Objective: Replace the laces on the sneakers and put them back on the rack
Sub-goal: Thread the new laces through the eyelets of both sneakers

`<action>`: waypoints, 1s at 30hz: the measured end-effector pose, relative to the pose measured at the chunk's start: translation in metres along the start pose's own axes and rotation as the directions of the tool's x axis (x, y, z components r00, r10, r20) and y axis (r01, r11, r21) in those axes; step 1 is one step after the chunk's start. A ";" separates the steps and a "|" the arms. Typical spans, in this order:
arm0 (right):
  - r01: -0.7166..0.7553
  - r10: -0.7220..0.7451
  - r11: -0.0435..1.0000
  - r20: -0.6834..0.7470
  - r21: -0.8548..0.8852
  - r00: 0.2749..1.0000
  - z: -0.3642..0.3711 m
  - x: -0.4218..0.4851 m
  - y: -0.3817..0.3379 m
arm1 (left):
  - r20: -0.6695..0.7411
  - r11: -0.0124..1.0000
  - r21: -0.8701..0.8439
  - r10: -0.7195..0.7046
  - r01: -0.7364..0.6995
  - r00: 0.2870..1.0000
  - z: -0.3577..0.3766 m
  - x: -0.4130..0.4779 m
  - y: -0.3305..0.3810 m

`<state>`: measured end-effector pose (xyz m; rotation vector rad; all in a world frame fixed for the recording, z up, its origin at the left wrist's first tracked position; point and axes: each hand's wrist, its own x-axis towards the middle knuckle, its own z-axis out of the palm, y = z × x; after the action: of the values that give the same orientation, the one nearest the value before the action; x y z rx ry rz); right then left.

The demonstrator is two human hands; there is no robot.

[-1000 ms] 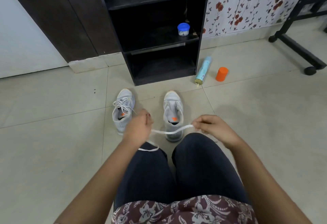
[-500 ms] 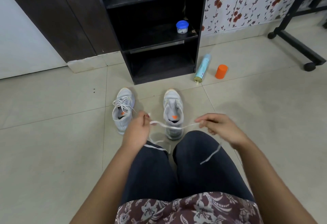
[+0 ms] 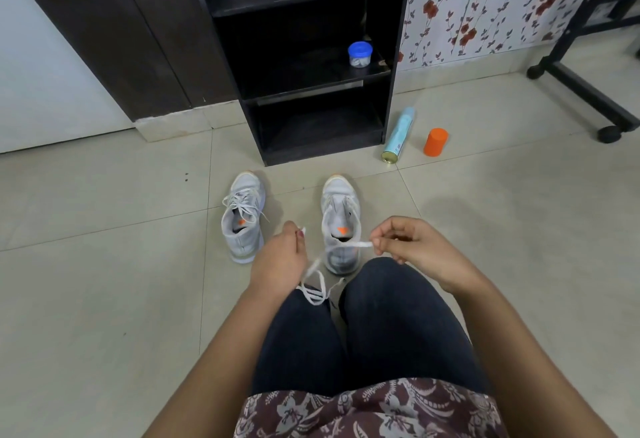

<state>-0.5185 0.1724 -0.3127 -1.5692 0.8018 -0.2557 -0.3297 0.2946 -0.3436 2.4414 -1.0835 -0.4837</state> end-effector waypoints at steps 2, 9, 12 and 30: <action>0.036 -0.032 0.998 0.068 -0.055 0.997 0.014 0.002 -0.006 | 0.032 0.968 -0.251 0.013 -0.005 0.999 0.002 -0.001 0.010; 0.029 -0.029 0.999 -0.029 0.012 0.999 0.025 0.004 -0.015 | -0.017 0.829 -0.557 0.048 -0.050 0.999 0.008 -0.008 0.025; 0.025 -0.025 0.999 -0.003 0.024 1.000 0.001 0.000 -0.008 | -0.023 0.769 -0.639 0.006 -0.019 1.000 0.005 -0.001 0.005; 0.286 -0.284 0.956 -0.033 0.065 0.958 0.019 0.005 -0.004 | 0.146 0.608 -0.789 0.322 -0.086 0.935 -0.020 -0.019 0.018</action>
<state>-0.5017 0.1842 -0.3137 -1.6166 0.5755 -0.5072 -0.3434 0.3035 -0.3146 1.4786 -0.9595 -0.9979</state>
